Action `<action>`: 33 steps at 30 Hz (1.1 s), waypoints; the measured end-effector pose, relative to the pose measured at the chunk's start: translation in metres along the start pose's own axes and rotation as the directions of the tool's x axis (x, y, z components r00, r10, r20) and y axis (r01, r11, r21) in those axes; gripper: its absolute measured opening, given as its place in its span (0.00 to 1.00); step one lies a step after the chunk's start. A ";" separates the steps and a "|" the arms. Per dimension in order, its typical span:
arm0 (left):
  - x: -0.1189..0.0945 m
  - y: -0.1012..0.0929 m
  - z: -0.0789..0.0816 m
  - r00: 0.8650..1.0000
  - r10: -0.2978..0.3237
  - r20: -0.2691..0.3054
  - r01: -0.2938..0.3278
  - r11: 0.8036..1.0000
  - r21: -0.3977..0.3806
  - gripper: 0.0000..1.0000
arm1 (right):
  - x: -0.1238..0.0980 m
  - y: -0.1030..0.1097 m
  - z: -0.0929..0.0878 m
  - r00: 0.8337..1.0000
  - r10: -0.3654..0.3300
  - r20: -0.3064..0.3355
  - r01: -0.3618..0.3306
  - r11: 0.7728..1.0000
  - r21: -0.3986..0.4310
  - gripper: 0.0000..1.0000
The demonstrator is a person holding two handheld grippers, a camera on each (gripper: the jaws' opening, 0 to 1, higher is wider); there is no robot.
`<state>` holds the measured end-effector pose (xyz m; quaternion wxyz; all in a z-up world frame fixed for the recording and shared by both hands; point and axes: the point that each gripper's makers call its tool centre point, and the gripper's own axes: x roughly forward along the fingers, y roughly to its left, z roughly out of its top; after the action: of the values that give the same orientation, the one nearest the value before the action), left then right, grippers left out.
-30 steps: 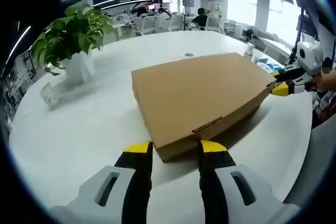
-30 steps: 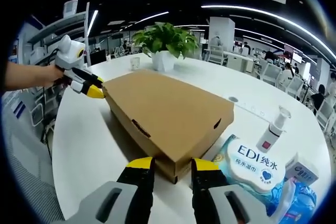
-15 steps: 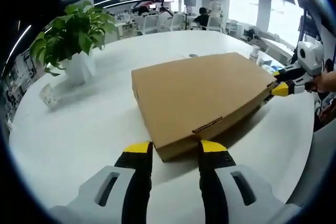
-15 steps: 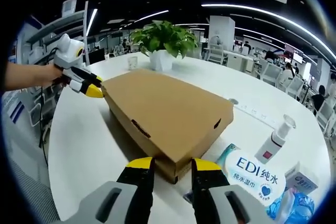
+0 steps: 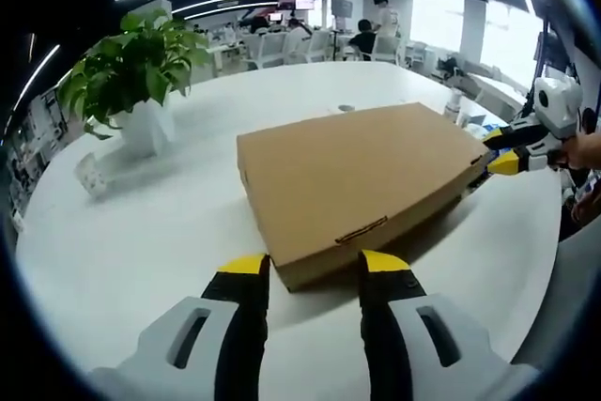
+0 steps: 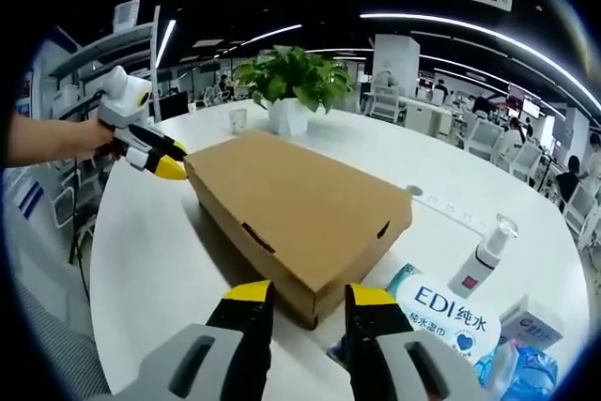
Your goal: Operate the shoe box by opening the lid, removing the specified soft item, and placing it in the target area until the item is outside and the box remains undamaged.
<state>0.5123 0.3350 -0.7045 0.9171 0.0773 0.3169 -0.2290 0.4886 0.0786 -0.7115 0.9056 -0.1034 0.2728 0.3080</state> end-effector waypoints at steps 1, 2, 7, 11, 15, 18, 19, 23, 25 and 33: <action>-0.001 0.000 0.001 1.000 0.001 0.003 -0.001 1.000 0.000 0.37 | -0.001 0.000 -0.001 1.000 -0.001 -0.001 0.001 1.000 0.001 0.29; -0.003 -0.001 0.002 1.000 0.003 0.009 -0.003 1.000 -0.001 0.38 | -0.004 -0.001 -0.001 1.000 -0.006 0.000 0.006 1.000 0.002 0.30; -0.012 -0.005 0.004 1.000 0.006 0.024 -0.006 1.000 -0.002 0.40 | -0.017 -0.005 -0.005 1.000 -0.023 0.008 0.023 1.000 0.012 0.34; -0.019 -0.010 0.004 0.999 0.008 0.038 -0.008 1.000 -0.003 0.42 | -0.028 -0.006 -0.010 0.999 -0.036 0.012 0.036 0.999 0.014 0.38; -0.028 -0.019 0.004 0.998 0.004 0.056 -0.003 1.000 -0.010 0.43 | -0.039 -0.009 -0.016 0.999 -0.047 0.011 0.047 0.999 0.018 0.41; -0.034 -0.026 0.003 0.998 -0.003 0.065 0.003 1.000 -0.009 0.46 | -0.048 -0.013 -0.020 0.998 -0.064 0.019 0.063 0.997 0.043 0.44; -0.036 -0.028 0.004 0.998 -0.006 0.068 0.006 1.000 -0.011 0.47 | -0.051 -0.013 -0.021 0.997 -0.068 0.022 0.067 0.996 0.050 0.45; -0.046 -0.038 0.005 0.996 -0.014 0.086 0.014 1.000 -0.005 0.49 | -0.065 -0.014 -0.027 0.996 -0.088 0.033 0.086 0.993 0.075 0.48; -0.052 -0.044 0.005 0.995 -0.020 0.093 0.021 1.000 -0.002 0.52 | -0.072 -0.016 -0.031 0.994 -0.102 0.031 0.099 0.992 0.080 0.50; -0.070 -0.060 0.003 0.993 -0.040 0.115 0.041 0.999 -0.009 0.59 | -0.102 -0.022 -0.044 0.987 -0.154 0.037 0.149 0.982 0.112 0.57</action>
<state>0.4365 0.3070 -0.6588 0.9294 0.0525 0.2664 -0.2499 0.4155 -0.0053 -0.6902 0.9366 -0.0674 0.2599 0.2251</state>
